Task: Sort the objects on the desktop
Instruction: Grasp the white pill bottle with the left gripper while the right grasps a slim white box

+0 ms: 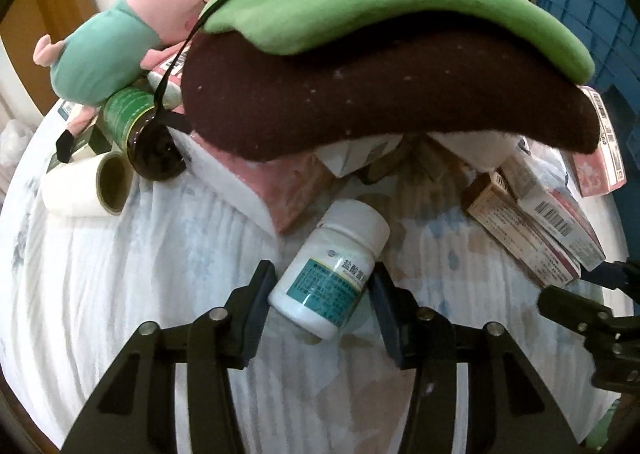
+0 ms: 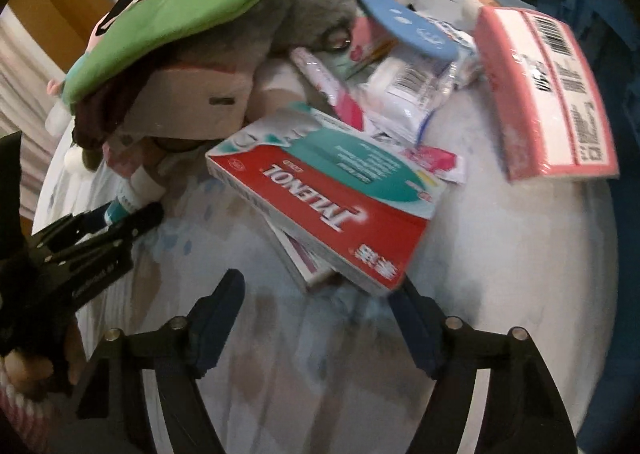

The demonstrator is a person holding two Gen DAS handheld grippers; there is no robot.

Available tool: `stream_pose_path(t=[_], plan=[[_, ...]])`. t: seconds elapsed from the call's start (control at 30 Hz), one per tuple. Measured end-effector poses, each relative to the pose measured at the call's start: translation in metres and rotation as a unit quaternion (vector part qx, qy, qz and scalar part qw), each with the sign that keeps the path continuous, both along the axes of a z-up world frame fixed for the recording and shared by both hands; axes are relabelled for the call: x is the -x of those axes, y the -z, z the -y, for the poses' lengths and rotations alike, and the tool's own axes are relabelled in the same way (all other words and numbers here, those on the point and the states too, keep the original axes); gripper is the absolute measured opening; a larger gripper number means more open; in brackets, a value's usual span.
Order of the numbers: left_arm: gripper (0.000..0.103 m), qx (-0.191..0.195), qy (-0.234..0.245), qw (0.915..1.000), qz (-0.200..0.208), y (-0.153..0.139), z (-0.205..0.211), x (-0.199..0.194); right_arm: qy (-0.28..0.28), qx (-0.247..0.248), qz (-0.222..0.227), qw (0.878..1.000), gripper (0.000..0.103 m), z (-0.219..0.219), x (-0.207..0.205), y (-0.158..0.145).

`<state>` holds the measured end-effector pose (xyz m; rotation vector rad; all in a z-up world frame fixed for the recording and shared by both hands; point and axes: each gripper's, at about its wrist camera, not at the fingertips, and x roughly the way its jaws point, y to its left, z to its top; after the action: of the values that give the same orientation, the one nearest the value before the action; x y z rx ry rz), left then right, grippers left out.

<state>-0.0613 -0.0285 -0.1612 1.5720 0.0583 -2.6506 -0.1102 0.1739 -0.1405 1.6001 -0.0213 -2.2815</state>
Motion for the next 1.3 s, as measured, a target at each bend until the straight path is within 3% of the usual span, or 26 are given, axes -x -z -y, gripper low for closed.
stream_pose_path(t=[0.1,0.17,0.2,0.4,0.7,0.73,0.8,0.9,1.03,1.3], plan=[[0.048,0.006,0.001,1.0000,0.000,0.000,-0.004,-0.004,-0.003,-0.001,-0.016,1.000,0.072,0.006,0.005,0.002],[0.048,0.010,-0.002,0.9999,0.006,0.000,-0.007,-0.009,0.000,-0.014,-0.025,1.000,0.051,0.007,0.006,0.002],[0.048,0.012,-0.003,0.9999,0.010,-0.001,-0.009,-0.012,0.000,-0.019,-0.028,0.999,0.032,0.007,0.006,0.002],[0.048,0.008,0.012,0.9996,0.026,-0.003,-0.023,-0.035,-0.018,0.018,-0.014,1.000,0.020,0.005,-0.009,-0.010],[0.045,0.008,0.017,0.9998,0.006,-0.035,-0.032,-0.064,-0.065,0.040,-0.046,0.996,0.017,0.021,-0.038,-0.049],[0.037,0.010,0.017,0.9998,0.001,-0.041,-0.033,-0.067,-0.068,0.041,-0.052,0.995,0.017,0.021,-0.038,-0.052],[0.034,0.010,0.017,0.9998,-0.010,-0.056,-0.034,-0.073,-0.073,0.042,-0.065,0.994,0.017,0.020,-0.041,-0.066],[0.034,0.016,0.019,0.9994,-0.024,-0.072,-0.014,-0.032,-0.072,0.040,-0.083,0.993,0.017,0.031,-0.034,-0.083],[0.034,0.009,0.018,0.9993,-0.033,-0.085,-0.011,-0.020,-0.063,0.029,-0.088,0.994,0.017,0.030,-0.027,-0.089],[0.034,-0.013,-0.004,0.9999,0.002,-0.044,0.009,-0.014,-0.040,0.025,-0.052,0.998,0.017,0.008,-0.038,-0.065]])
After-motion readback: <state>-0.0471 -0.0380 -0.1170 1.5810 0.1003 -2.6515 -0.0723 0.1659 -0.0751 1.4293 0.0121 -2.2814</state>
